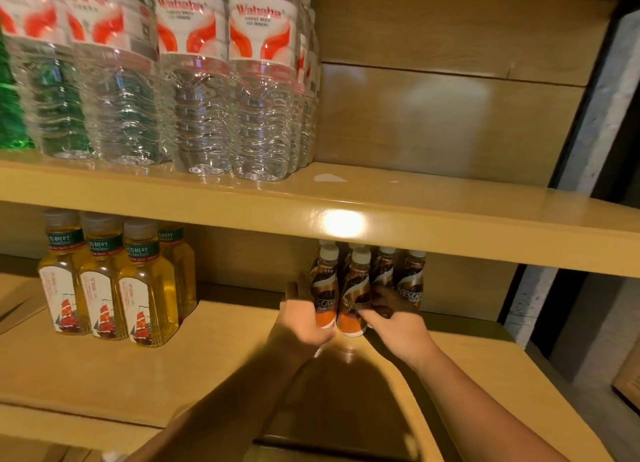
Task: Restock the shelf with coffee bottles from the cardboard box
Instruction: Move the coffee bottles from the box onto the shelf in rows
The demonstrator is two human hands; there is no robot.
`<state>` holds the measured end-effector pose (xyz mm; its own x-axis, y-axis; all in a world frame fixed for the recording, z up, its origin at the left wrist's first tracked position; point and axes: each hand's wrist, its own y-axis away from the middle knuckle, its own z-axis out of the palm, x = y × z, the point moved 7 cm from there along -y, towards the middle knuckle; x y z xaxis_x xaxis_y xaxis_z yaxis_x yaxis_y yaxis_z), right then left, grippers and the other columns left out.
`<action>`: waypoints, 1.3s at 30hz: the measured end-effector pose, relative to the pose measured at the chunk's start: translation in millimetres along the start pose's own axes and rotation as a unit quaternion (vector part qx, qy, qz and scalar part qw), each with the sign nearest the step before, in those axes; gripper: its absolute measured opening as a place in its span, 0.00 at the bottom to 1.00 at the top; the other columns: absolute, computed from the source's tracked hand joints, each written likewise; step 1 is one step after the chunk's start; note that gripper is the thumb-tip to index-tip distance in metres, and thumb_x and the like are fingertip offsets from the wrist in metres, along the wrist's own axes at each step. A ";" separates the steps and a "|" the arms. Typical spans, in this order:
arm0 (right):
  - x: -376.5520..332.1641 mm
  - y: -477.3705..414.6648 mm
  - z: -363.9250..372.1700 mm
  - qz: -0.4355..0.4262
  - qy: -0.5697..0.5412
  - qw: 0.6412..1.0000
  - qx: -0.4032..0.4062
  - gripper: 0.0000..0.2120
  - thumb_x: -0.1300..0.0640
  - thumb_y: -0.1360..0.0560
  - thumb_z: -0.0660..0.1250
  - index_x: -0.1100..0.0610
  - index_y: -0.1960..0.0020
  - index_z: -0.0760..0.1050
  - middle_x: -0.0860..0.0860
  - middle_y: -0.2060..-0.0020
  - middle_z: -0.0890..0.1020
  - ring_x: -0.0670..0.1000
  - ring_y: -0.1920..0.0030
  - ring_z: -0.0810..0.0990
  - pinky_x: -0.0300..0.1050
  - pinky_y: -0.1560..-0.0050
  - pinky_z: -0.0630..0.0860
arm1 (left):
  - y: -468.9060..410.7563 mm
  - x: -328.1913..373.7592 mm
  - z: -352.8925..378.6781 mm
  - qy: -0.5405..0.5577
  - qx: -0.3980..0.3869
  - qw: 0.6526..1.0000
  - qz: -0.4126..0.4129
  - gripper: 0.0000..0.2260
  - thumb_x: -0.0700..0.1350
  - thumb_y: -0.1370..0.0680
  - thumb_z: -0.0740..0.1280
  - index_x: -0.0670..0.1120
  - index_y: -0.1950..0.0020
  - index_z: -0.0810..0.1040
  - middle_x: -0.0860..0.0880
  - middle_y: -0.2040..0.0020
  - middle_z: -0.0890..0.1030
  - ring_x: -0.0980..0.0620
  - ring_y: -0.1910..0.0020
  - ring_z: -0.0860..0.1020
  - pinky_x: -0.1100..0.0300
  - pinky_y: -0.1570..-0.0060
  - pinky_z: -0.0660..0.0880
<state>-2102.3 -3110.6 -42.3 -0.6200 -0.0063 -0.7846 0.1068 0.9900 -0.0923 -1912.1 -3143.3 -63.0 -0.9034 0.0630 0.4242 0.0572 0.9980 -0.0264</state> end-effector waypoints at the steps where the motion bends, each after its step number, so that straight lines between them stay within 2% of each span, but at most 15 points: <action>1: -2.6 3.5 -3.1 -0.014 0.022 1.000 0.016 0.09 0.41 0.23 0.69 0.46 0.51 0.77 0.44 0.61 0.80 0.44 0.58 0.77 0.37 0.62 0.70 | 1.8 -3.0 0.5 -0.011 0.001 1.000 -0.012 0.25 0.63 0.23 0.70 0.43 0.38 0.80 0.45 0.39 0.81 0.47 0.37 0.77 0.56 0.36 0.74; 4: -9.9 18.0 -10.0 -0.050 0.098 0.994 0.025 0.13 0.40 0.23 0.68 0.48 0.58 0.76 0.43 0.65 0.78 0.45 0.62 0.77 0.39 0.62 0.72 | 22.3 -7.1 -15.1 -0.023 0.055 0.998 -0.003 0.30 0.61 0.27 0.74 0.46 0.32 0.73 0.46 0.34 0.74 0.48 0.36 0.73 0.56 0.37 0.74; 6: -12.8 29.4 -11.8 -0.075 0.190 0.978 0.032 0.15 0.36 0.24 0.65 0.46 0.56 0.76 0.43 0.61 0.80 0.45 0.57 0.78 0.42 0.56 0.76 | 41.3 -9.1 -22.3 -0.052 0.076 0.995 0.026 0.36 0.62 0.28 0.74 0.47 0.27 0.67 0.46 0.29 0.70 0.47 0.31 0.69 0.52 0.30 0.69; 8: -19.9 45.9 -15.1 -0.105 0.270 0.956 0.055 0.20 0.30 0.26 0.62 0.45 0.45 0.75 0.43 0.50 0.80 0.46 0.48 0.77 0.44 0.46 0.77 | 63.3 -9.0 -26.9 -0.102 0.072 0.991 0.056 0.44 0.65 0.28 0.72 0.48 0.20 0.57 0.44 0.21 0.62 0.42 0.22 0.60 0.44 0.23 0.59; 10: -23.0 64.3 -15.4 -0.121 0.320 0.937 0.066 0.33 0.28 0.28 0.59 0.47 0.32 0.69 0.47 0.36 0.76 0.49 0.36 0.73 0.49 0.34 0.73 | 82.9 -10.5 -26.7 -0.141 0.055 0.986 0.077 0.51 0.68 0.28 0.69 0.49 0.17 0.44 0.44 0.17 0.50 0.40 0.18 0.47 0.40 0.20 0.49; 12: -23.5 85.8 -13.5 -0.124 0.352 0.926 0.058 0.43 0.26 0.28 0.56 0.50 0.21 0.56 0.51 0.23 0.64 0.55 0.23 0.61 0.55 0.23 0.61 | 109.1 -10.4 -26.5 -0.166 0.043 0.981 0.092 0.53 0.71 0.28 0.66 0.50 0.17 0.39 0.44 0.16 0.44 0.40 0.18 0.42 0.39 0.21 0.45; 13: -24.0 96.0 -11.8 -0.124 0.362 0.923 0.048 0.46 0.26 0.28 0.55 0.51 0.19 0.51 0.53 0.20 0.57 0.56 0.20 0.53 0.57 0.21 0.55 | 121.1 -10.2 -26.5 -0.175 0.042 0.979 0.099 0.53 0.72 0.28 0.64 0.50 0.17 0.38 0.44 0.16 0.42 0.40 0.18 0.41 0.39 0.21 0.44; 14: -25.1 108.0 -10.4 -0.119 0.369 0.921 0.038 0.48 0.26 0.28 0.54 0.51 0.18 0.47 0.53 0.18 0.51 0.56 0.19 0.47 0.58 0.20 0.50 | 135.1 -9.7 -28.1 -0.184 0.040 0.977 0.103 0.53 0.73 0.28 0.63 0.51 0.17 0.37 0.44 0.16 0.41 0.40 0.18 0.40 0.38 0.21 0.43; 16: -26.9 127.7 -5.8 -0.124 0.375 0.919 0.023 0.49 0.25 0.28 0.53 0.51 0.17 0.43 0.53 0.18 0.46 0.56 0.18 0.42 0.59 0.20 0.47 | 158.1 -10.2 -30.8 -0.197 0.037 0.973 0.113 0.53 0.75 0.29 0.62 0.51 0.17 0.37 0.44 0.17 0.39 0.40 0.18 0.39 0.37 0.21 0.43; 22: -52.5 196.7 1.7 -0.133 0.398 0.907 0.025 0.50 0.26 0.27 0.55 0.52 0.18 0.40 0.54 0.18 0.42 0.57 0.19 0.40 0.61 0.20 0.44 | 216.4 -26.2 -45.1 -0.235 0.025 0.962 0.140 0.54 0.77 0.30 0.60 0.52 0.18 0.34 0.44 0.17 0.39 0.39 0.18 0.38 0.36 0.21 0.42; 29: -83.5 296.8 12.8 -0.084 0.428 0.897 0.067 0.48 0.26 0.25 0.53 0.53 0.18 0.41 0.56 0.18 0.45 0.58 0.19 0.42 0.60 0.20 0.44 | 276.7 -57.1 -69.0 -0.234 0.019 0.950 0.206 0.55 0.78 0.30 0.59 0.51 0.18 0.34 0.43 0.16 0.40 0.39 0.18 0.40 0.35 0.22 0.43; 32: -92.3 349.4 23.3 -0.048 0.450 0.888 0.085 0.47 0.26 0.24 0.52 0.53 0.17 0.41 0.56 0.18 0.44 0.59 0.19 0.42 0.61 0.21 0.44 | 311.9 -75.1 -77.5 -0.228 0.007 0.941 0.248 0.56 0.78 0.30 0.59 0.50 0.18 0.35 0.44 0.16 0.41 0.39 0.18 0.41 0.36 0.21 0.45; 39: -122.1 471.9 63.1 0.028 0.444 0.890 0.099 0.46 0.26 0.24 0.49 0.52 0.17 0.39 0.55 0.18 0.42 0.58 0.19 0.40 0.61 0.20 0.43 | 398.4 -125.5 -102.9 -0.214 -0.008 0.921 0.325 0.54 0.78 0.29 0.58 0.51 0.18 0.35 0.44 0.16 0.41 0.40 0.18 0.42 0.38 0.21 0.46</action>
<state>-1927.2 -2651.6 -28.7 -0.9701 0.2427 -0.0057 0.2368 0.9406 -0.2433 -1732.2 -2753.6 -33.6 -0.7613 0.6443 -0.0724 0.6476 0.7500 -0.1345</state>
